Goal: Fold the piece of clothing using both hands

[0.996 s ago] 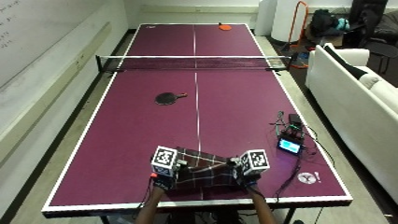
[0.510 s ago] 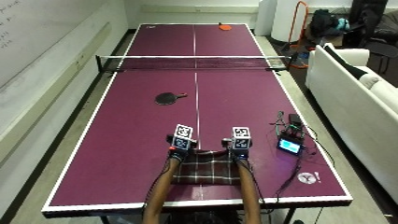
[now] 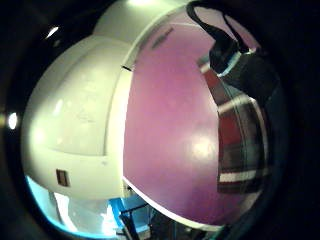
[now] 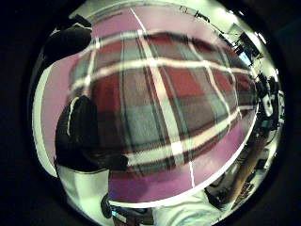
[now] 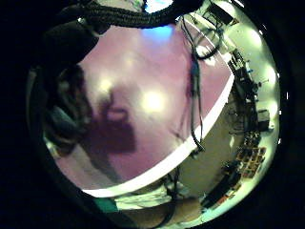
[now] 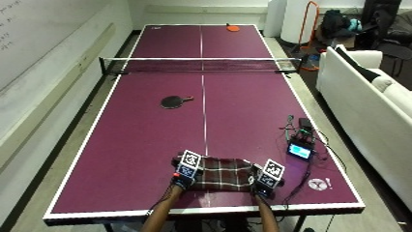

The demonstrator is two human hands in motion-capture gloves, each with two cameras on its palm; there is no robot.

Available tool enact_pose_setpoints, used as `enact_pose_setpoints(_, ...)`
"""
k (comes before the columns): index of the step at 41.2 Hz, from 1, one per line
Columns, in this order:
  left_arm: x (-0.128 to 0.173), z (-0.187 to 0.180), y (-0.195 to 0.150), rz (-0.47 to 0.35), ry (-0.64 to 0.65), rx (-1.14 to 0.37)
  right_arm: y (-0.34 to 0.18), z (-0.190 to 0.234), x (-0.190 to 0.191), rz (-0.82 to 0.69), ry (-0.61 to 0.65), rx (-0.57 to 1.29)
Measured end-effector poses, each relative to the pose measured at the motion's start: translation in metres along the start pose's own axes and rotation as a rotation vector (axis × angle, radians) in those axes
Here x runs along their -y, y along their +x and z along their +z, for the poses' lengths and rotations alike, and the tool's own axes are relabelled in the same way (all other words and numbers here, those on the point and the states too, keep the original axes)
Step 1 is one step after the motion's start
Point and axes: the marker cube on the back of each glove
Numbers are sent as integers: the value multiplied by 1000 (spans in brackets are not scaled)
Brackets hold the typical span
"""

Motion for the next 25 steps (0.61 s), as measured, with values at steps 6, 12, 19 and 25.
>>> enact_pose_setpoints(6, -7, 32, 9, 49, -106, -113, 5, -3, -19, -54, -108, 24)
enact_pose_setpoints(12, -10, 48, 25, 77, -169, -103, 17, 4, -13, -69, -114, 23)
enact_pose_setpoints(19, 1, 42, 64, 122, -158, -251, 28, 46, 60, -45, 80, 160)
enact_pose_setpoints(25, -5, 36, 78, 133, -293, -220, 25, 33, 88, 34, 153, 289)
